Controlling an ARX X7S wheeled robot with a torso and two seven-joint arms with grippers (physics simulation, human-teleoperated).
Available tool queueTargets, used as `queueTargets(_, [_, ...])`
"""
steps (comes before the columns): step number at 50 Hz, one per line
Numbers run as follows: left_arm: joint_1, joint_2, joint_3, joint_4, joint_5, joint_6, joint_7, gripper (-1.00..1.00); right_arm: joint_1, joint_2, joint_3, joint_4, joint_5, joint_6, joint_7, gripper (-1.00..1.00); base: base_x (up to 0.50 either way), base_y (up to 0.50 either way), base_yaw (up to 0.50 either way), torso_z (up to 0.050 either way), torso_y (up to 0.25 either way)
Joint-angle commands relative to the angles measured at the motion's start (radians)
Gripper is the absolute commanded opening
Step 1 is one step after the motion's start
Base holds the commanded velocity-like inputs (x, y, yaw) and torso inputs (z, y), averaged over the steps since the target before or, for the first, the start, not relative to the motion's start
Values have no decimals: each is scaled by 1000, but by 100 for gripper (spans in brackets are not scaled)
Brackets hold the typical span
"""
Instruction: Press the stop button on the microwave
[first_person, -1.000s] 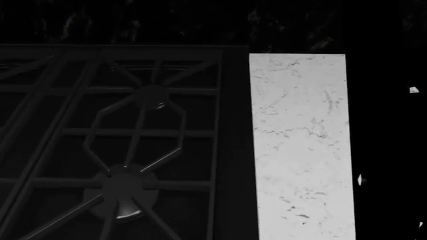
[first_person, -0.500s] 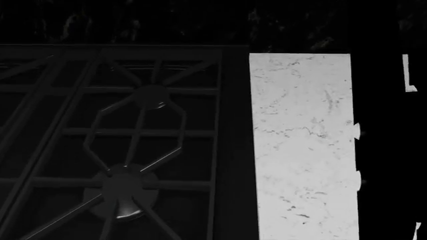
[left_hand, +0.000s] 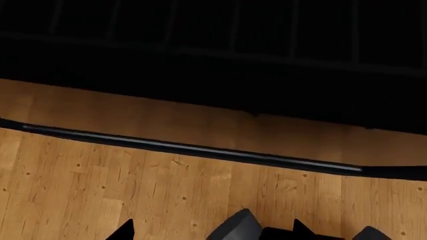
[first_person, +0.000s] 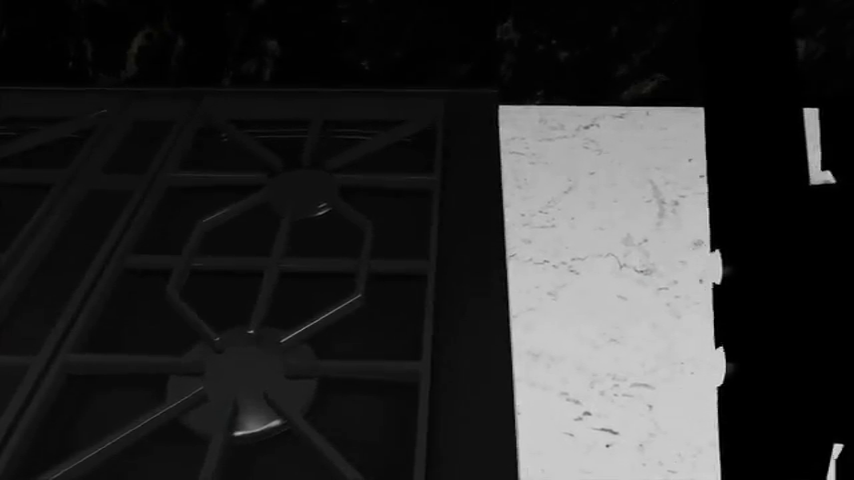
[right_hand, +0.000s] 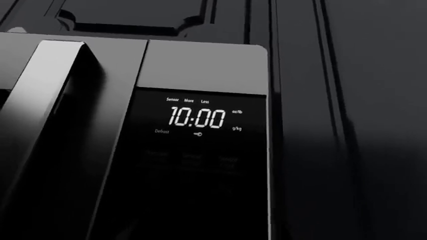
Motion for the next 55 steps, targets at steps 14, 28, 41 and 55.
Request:
queueTargets(14, [-50, 47, 144, 963, -13, 10, 0, 100, -32, 34, 20, -341, 183, 263, 166, -100, 2, -5, -5, 1, 3])
queueTargets(28, [-50, 47, 144, 963, -13, 10, 0, 100, -105, 47, 65, -531, 318, 411, 288, -100, 1, -4, -5, 1, 2])
queueTargets(41, [-50, 47, 144, 963, -13, 10, 0, 100, -162, 64, 69, -657, 394, 478, 360, -100, 1, -4, -5, 2, 2])
queueTargets(55, [-50, 47, 144, 963, -13, 10, 0, 100, -227, 75, 43, -698, 402, 475, 390, -100, 1, -4, -5, 1, 3])
